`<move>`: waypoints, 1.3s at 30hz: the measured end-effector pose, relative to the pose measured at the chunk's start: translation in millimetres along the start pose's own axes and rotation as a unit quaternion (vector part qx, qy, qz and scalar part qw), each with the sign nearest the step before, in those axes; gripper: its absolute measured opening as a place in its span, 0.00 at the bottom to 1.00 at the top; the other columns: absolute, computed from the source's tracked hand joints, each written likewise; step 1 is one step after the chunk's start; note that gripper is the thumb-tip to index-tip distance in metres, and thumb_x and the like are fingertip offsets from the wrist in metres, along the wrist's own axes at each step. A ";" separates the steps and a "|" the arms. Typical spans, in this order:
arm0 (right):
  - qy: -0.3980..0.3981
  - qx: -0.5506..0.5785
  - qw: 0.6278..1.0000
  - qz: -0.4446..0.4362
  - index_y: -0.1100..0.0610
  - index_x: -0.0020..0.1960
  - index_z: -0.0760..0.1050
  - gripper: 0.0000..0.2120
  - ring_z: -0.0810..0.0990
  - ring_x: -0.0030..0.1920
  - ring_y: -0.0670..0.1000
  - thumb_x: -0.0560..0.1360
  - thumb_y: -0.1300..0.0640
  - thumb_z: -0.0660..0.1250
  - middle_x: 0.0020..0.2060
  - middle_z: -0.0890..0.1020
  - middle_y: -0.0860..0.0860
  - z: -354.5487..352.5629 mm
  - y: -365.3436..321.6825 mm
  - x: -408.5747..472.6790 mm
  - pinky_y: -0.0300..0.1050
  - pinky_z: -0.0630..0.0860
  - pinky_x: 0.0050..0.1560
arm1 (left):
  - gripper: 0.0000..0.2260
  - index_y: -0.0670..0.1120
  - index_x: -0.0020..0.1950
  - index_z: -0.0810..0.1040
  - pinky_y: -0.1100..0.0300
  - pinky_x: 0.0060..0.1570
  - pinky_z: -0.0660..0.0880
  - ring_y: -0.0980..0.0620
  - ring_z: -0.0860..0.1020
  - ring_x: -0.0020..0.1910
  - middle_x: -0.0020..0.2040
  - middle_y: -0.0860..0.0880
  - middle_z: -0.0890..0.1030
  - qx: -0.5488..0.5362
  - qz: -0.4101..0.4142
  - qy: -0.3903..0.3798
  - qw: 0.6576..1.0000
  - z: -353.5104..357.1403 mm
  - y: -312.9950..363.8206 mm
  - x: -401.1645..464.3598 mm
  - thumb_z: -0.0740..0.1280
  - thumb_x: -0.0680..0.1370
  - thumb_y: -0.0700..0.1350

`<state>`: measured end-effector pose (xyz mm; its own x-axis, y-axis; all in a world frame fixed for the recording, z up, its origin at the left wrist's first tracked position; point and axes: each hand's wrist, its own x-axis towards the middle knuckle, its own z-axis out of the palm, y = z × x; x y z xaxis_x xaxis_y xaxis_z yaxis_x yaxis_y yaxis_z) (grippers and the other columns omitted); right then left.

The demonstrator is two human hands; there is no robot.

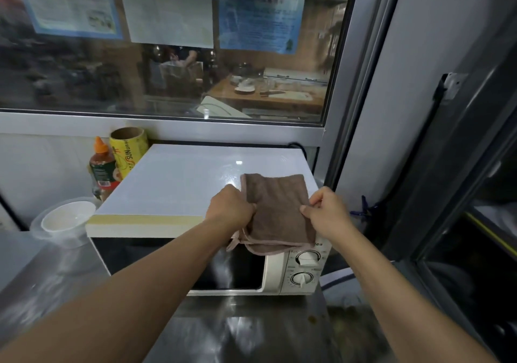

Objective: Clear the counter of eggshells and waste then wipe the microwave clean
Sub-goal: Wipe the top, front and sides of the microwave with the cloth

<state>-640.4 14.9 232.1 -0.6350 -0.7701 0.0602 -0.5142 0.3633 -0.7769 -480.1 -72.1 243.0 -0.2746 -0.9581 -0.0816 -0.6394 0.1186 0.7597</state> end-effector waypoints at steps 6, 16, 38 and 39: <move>-0.116 0.244 0.963 0.006 0.49 0.52 0.79 0.14 0.80 0.46 0.51 0.73 0.66 0.67 0.47 0.80 0.53 -33.2 -14.9 -14.3 0.44 0.75 0.49 | 0.17 0.49 0.62 0.66 0.57 0.41 0.73 0.48 0.75 0.40 0.44 0.43 0.77 -0.282 -0.017 -0.103 0.954 -40.5 10.4 -11.1 0.66 0.76 0.39; -0.040 0.032 0.997 -0.065 0.57 0.44 0.76 0.04 0.80 0.43 0.51 0.72 0.61 0.70 0.41 0.81 0.55 -49.6 -39.5 -29.5 0.45 0.77 0.44 | 0.03 0.46 0.42 0.78 0.66 0.32 0.68 0.53 0.74 0.37 0.42 0.48 0.78 0.032 0.216 -0.114 0.969 -54.7 21.7 3.4 0.71 0.72 0.41; -0.105 -0.183 0.951 -0.227 0.50 0.41 0.66 0.09 0.74 0.46 0.50 0.68 0.61 0.65 0.45 0.73 0.46 -10.7 27.1 141.1 0.49 0.74 0.45 | 0.08 0.57 0.46 0.76 0.56 0.46 0.78 0.51 0.78 0.46 0.50 0.54 0.80 0.159 0.237 -0.013 0.958 31.7 30.4 148.3 0.66 0.73 0.44; -0.132 -0.153 0.956 -0.213 0.50 0.40 0.69 0.07 0.74 0.51 0.49 0.69 0.57 0.67 0.49 0.75 0.45 -13.0 25.8 141.8 0.46 0.73 0.49 | 0.08 0.58 0.46 0.76 0.56 0.47 0.78 0.53 0.78 0.47 0.51 0.56 0.79 0.162 0.237 -0.032 0.957 28.8 26.9 148.2 0.69 0.71 0.46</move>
<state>-751.2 -78.2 228.8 -0.1843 -0.9731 0.1383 -0.8635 0.0931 -0.4957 -558.7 -203.4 232.8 -0.6269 -0.7591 0.1753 -0.6179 0.6215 0.4816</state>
